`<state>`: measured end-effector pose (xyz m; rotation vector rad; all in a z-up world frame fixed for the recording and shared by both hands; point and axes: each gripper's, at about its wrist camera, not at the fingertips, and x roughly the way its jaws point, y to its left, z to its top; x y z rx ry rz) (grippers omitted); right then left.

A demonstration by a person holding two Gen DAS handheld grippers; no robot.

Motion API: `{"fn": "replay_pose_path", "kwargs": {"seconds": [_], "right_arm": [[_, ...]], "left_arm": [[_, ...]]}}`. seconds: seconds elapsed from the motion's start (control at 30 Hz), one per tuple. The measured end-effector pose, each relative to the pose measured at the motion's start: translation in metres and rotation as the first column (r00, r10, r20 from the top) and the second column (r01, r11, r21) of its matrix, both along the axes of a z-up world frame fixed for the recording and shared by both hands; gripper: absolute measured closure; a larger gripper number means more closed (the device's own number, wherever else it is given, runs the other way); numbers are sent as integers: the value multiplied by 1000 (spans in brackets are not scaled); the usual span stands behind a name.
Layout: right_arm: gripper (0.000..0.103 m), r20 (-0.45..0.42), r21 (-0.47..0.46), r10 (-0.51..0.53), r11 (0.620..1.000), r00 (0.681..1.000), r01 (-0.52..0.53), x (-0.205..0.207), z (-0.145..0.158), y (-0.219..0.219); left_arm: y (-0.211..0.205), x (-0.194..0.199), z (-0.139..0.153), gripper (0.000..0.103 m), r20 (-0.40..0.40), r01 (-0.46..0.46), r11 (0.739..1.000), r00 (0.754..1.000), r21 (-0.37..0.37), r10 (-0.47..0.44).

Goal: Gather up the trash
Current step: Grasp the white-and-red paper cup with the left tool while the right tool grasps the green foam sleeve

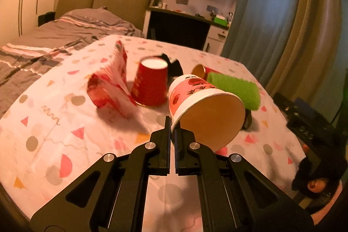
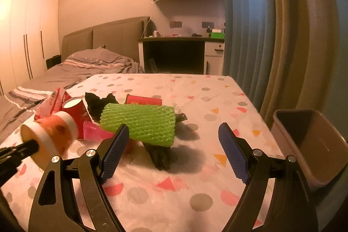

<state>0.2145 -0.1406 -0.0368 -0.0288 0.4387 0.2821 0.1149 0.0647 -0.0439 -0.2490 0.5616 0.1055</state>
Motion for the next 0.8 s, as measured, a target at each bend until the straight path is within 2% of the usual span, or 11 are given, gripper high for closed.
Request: {"fn": "replay_pose_path", "kwargs": {"seconds": [0.3,0.4,0.5,0.57,0.6,0.67,0.8], "right_arm": [[26,-65,-20,3,1000,998,-4,41,-15,18],[32,-95,-16,14,1000,995,-15,51,-21,21],[41,-127,3,32,999,991,-32,56,-25,21],[56,-156,31,54,998,986,-50,59,-28,20],[59,-165,39,61,998,984,-56,59,-29,20],[70,-170,51,75,996,983,-67,58,-29,19],[84,-160,63,94,994,983,-85,51,-27,18]], "left_arm": [[16,7,1,101,12,-20,1000,1000,-22,20],[18,9,-1,101,9,-21,999,1000,-24,21],[19,10,-2,101,6,-20,999,1000,-27,21],[20,11,-3,101,4,-20,999,1000,-30,20],[20,11,-3,101,3,-20,999,1000,-29,20],[20,12,-3,101,2,-19,999,1000,-30,19],[19,13,-5,101,-3,-16,999,1000,-28,16]]}}
